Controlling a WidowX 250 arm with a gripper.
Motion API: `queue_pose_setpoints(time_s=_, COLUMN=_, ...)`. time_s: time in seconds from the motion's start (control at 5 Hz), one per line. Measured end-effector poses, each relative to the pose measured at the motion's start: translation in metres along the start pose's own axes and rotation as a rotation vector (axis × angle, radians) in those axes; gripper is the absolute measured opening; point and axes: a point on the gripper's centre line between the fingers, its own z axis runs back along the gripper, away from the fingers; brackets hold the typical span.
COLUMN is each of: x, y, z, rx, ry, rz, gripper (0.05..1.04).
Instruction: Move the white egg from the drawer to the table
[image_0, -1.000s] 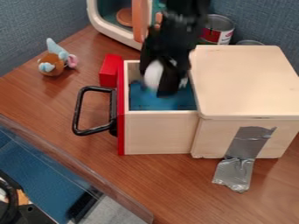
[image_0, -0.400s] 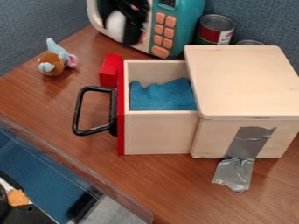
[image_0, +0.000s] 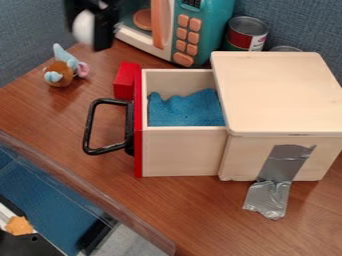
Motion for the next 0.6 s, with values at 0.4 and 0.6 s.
queue_pose_setpoints(time_s=0.4, x=-0.027, y=-0.002, z=-0.039, rx=0.010, ry=0.053, rz=0.009, gripper=0.884)
queue_pose_setpoints(time_s=0.6, x=-0.042, y=-0.010, z=-0.069, rx=0.038, ry=0.139, rz=-0.001, gripper=0.884)
